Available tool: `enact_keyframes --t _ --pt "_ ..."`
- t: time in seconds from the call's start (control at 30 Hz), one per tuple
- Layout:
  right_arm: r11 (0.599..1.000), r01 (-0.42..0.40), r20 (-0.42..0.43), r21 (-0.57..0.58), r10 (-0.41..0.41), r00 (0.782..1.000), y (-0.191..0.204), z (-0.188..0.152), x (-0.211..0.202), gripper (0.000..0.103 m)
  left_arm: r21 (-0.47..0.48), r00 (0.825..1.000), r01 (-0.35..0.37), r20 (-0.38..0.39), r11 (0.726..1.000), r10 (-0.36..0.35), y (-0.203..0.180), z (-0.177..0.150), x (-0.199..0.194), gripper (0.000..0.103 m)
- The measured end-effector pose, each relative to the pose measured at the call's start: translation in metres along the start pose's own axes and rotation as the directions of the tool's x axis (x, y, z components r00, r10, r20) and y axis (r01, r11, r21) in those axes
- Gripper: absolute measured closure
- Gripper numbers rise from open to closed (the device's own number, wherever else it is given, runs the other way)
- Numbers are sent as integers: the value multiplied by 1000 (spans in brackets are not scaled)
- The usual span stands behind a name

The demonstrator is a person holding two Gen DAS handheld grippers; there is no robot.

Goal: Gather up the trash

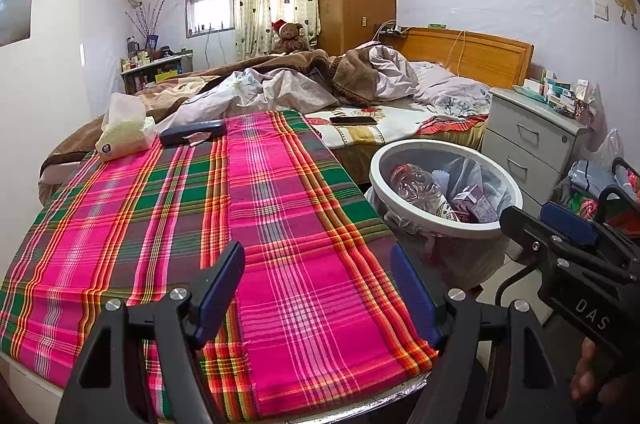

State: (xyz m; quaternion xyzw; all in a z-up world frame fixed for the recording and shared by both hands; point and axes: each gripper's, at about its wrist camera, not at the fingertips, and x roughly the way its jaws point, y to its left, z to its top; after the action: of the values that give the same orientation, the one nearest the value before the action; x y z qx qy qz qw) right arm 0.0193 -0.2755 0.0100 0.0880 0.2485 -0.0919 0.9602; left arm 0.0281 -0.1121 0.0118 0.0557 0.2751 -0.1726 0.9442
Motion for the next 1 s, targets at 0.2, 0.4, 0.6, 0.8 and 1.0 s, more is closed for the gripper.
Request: enact_keyframes --t 0.2,0.4,0.6,0.8,1.0 --pt "1000 0 0 -3 0 1000 1 1 -1 40 -1 1000 1 -1 1000 -1 0 1 0 26" --pt "1000 0 -1 -3 0 1000 0 1 -1 40 -4 1000 0 -1 1000 0 0 2 1 26" --pt "1000 -1 1 -6 1 1000 0 2 -1 40 -9 1000 -2 -1 1000 2 1 1 1 26" --pt "1000 -1 3 -7 1 1000 0 2 -1 40 -11 1000 -2 -2 1000 2 1 1 0 26" --pt "1000 0 0 -7 0 1000 1 3 -1 40 -13 1000 -3 -1 1000 3 1 -1 -1 26"
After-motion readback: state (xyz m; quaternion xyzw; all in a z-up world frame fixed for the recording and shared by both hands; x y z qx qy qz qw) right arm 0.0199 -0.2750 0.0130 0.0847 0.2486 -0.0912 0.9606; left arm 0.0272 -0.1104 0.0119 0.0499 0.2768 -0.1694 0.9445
